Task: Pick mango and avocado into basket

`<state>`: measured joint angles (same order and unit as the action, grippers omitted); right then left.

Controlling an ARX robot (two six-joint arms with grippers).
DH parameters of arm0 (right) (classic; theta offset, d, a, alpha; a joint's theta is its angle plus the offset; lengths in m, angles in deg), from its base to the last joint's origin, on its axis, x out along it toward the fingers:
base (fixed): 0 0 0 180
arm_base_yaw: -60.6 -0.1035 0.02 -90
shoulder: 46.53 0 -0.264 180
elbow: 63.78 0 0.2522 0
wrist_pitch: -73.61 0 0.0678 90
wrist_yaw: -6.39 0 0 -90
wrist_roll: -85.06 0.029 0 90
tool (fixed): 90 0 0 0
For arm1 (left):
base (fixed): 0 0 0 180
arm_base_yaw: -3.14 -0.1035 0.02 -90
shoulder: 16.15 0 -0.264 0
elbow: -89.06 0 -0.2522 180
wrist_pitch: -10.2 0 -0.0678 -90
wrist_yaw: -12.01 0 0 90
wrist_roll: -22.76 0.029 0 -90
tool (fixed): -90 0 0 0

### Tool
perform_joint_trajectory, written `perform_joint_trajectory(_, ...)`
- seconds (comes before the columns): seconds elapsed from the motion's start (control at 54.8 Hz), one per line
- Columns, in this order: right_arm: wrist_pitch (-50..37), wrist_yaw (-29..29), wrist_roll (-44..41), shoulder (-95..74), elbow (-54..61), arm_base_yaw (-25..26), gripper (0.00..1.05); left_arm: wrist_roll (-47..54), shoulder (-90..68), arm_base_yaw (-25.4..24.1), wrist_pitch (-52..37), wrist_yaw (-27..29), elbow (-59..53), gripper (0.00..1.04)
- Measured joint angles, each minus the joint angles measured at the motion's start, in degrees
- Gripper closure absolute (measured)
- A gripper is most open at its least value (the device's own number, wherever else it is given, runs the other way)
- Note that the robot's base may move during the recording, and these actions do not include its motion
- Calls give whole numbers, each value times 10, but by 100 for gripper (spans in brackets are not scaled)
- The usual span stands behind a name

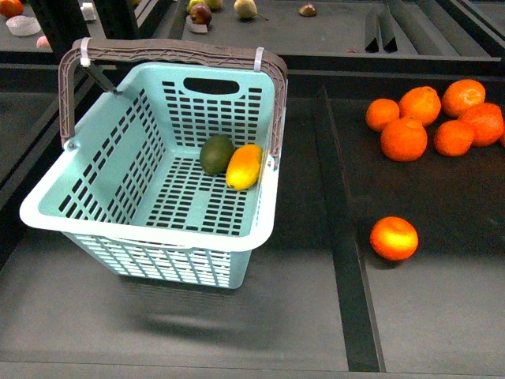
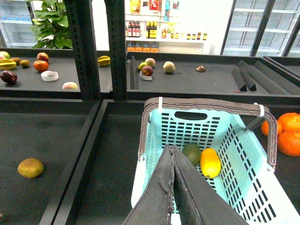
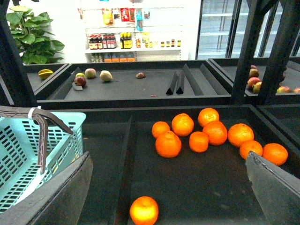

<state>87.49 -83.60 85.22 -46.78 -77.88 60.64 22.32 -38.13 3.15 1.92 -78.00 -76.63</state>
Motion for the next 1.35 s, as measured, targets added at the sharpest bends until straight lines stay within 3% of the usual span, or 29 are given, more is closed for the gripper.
perform_joint_trajectory(0.511,0,0,0,0,0,0,8,0,118,0,116,0,0,102)
perform_joint_trajectory(0.639,0,0,0,0,0,0,8,0,209,0,215,0,0,102)
perform_joint_trajectory(1.241,0,0,0,0,0,0,8,0,217,0,219,0,0,102)
perform_joint_trajectory(1.351,0,0,0,0,0,0,8,0,217,0,219,0,0,80)
